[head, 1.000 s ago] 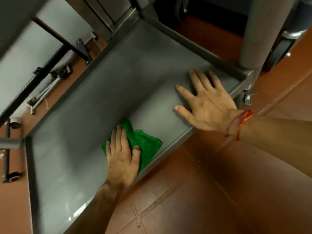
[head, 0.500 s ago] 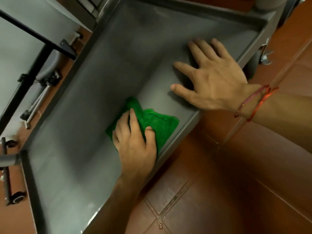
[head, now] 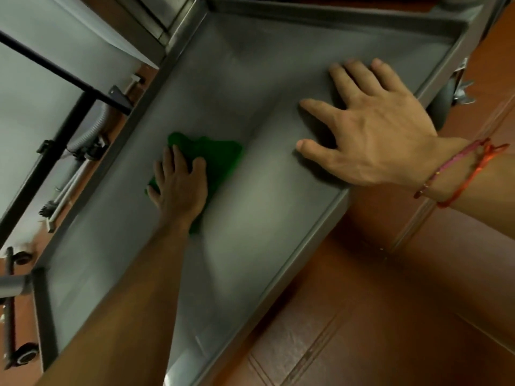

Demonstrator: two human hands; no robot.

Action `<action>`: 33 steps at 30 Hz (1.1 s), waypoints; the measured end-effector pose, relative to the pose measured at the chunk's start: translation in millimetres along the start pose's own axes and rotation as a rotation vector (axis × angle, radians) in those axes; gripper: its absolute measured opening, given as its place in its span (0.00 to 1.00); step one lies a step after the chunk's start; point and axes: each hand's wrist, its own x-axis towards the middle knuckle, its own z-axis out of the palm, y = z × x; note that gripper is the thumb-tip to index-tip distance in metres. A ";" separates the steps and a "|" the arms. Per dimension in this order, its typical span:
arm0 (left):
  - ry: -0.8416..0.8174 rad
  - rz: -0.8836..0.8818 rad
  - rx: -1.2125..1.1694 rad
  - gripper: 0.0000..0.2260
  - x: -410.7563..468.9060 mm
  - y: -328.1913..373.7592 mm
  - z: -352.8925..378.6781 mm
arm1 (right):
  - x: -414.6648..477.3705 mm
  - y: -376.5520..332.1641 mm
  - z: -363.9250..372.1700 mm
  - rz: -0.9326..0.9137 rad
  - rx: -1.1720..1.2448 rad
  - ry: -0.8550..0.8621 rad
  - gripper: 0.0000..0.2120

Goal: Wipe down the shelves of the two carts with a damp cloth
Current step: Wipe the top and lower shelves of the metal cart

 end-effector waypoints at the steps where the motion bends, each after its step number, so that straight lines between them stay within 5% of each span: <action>1: -0.001 0.005 0.000 0.29 -2.2 1.2 1.5 | 0.4 0.1 -0.6 -0.003 0.002 -0.005 0.39; 12: -0.058 0.154 0.058 0.38 -129.6 21.8 13.9 | -2.2 -14.6 -6.4 0.007 0.093 -0.006 0.36; 21: -0.018 0.136 0.027 0.31 -33.3 3.1 4.8 | -11.6 -27.2 1.2 -0.106 0.070 -0.013 0.33; 25: -0.017 -0.007 0.030 0.27 36.1 -13.9 -8.4 | -12.2 -29.0 -0.3 -0.089 0.069 -0.025 0.33; 33: 0.050 -0.042 0.015 0.25 1.7 -11.5 3.3 | -12.8 -29.1 -2.8 -0.069 0.093 -0.047 0.31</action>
